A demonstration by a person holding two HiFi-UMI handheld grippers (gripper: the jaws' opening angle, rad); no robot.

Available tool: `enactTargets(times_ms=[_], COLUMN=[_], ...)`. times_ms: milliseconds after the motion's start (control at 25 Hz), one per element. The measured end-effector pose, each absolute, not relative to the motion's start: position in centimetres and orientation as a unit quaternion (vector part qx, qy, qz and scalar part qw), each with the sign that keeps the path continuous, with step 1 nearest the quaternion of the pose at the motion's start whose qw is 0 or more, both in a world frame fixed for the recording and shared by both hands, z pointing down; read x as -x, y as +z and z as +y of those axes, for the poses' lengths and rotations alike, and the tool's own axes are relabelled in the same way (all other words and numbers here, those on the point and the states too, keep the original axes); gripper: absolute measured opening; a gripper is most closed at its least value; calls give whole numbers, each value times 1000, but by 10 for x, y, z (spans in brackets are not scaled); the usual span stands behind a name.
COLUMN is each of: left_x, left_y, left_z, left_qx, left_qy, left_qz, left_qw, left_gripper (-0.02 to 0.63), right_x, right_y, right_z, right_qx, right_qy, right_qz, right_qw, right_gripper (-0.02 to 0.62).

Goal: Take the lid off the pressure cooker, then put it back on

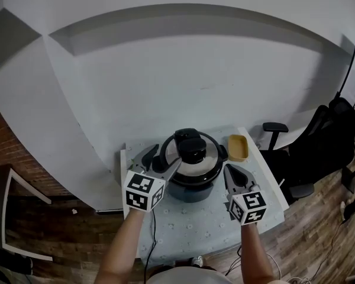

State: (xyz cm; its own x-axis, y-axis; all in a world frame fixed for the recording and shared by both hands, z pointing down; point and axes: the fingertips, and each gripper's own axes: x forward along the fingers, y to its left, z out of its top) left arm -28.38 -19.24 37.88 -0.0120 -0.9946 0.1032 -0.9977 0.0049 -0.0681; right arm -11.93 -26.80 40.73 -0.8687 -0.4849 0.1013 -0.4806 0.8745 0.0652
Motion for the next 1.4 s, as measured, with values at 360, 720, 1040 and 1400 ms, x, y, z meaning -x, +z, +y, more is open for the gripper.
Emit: enactTargets(times_ms=[360,720,1040,1400], left_x=[284,284,289,292], left_y=[385,401,399,401], left_z=[-140,-119,-119,-122], left_qx=[-656,-634,-629,-625], left_qy=[26,13,-3,-4], left_qz=[-754,-773,-777,-780], left_qw=[-26,-20,-17,-11], left_gripper=[314,59,12,12], right_x=[146,159,159,159], right_y=[402,398,396,395], right_z=[-248,-230,-230,-230], right_qx=[-228,-216,-223,-227], right_qy=[-27,-32,-30,-28], right_qz=[-972,-974,-973,-973], right_qw=[53,52,50,43], right_gripper=[2,2,2,0])
